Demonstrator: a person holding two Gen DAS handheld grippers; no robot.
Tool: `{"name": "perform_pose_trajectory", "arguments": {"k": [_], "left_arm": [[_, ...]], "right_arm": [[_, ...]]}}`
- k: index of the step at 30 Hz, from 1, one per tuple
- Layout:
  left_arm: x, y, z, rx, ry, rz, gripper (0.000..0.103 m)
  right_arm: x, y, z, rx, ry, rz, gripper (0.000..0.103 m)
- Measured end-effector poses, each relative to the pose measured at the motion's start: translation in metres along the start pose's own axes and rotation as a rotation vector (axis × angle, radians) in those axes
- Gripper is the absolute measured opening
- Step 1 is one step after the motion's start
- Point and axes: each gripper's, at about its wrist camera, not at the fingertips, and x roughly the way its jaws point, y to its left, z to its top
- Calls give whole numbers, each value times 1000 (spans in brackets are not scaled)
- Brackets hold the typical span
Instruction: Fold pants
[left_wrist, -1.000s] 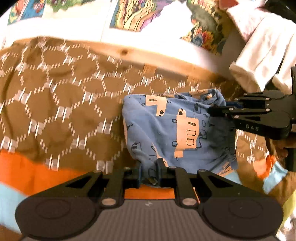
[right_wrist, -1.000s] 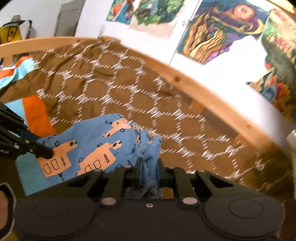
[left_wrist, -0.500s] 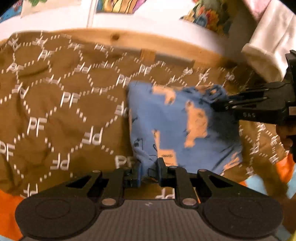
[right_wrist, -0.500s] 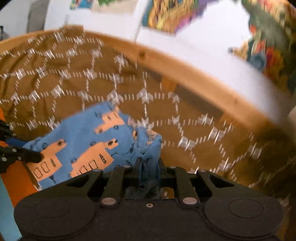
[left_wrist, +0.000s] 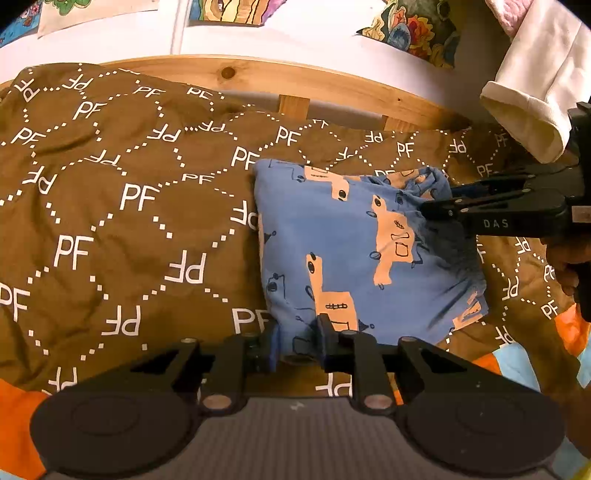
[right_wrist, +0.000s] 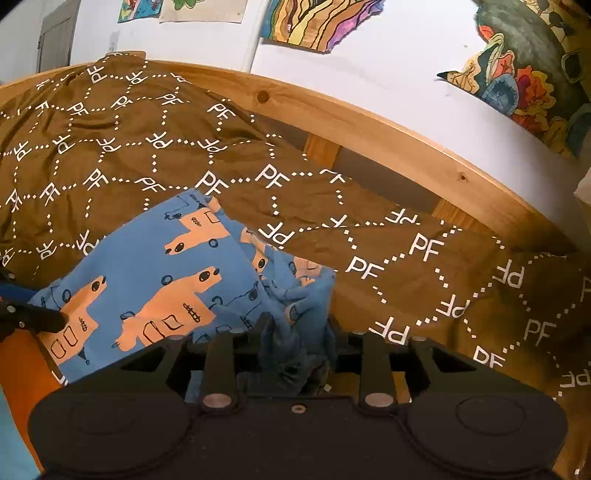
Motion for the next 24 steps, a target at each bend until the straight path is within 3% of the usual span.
{"name": "perform_pose_trajectory", "arguments": {"k": [6, 8, 12, 13, 16, 18, 24], "left_arm": [[-3, 1, -2, 8, 3, 23, 39], [-6, 2, -3, 6, -1, 33, 58], [-15, 5, -3, -7, -16, 41, 74], [-19, 6, -3, -11, -22, 44, 82], [-31, 6, -4, -24, -60, 51, 96], [-39, 6, -5, -27, -86, 56, 103], [-61, 9, -15, -79, -118, 65, 103]], "right_arm": [[0, 4, -3, -21, 35, -66, 66], [-1, 2, -4, -14, 43, -84, 73], [-12, 0, -8, 17, 8, -113, 85], [-17, 0, -10, 42, -11, -120, 88], [-44, 1, -25, 187, -102, -122, 102], [-60, 5, -33, 246, -141, -103, 102], [-101, 18, -51, 378, -199, -110, 102]]}}
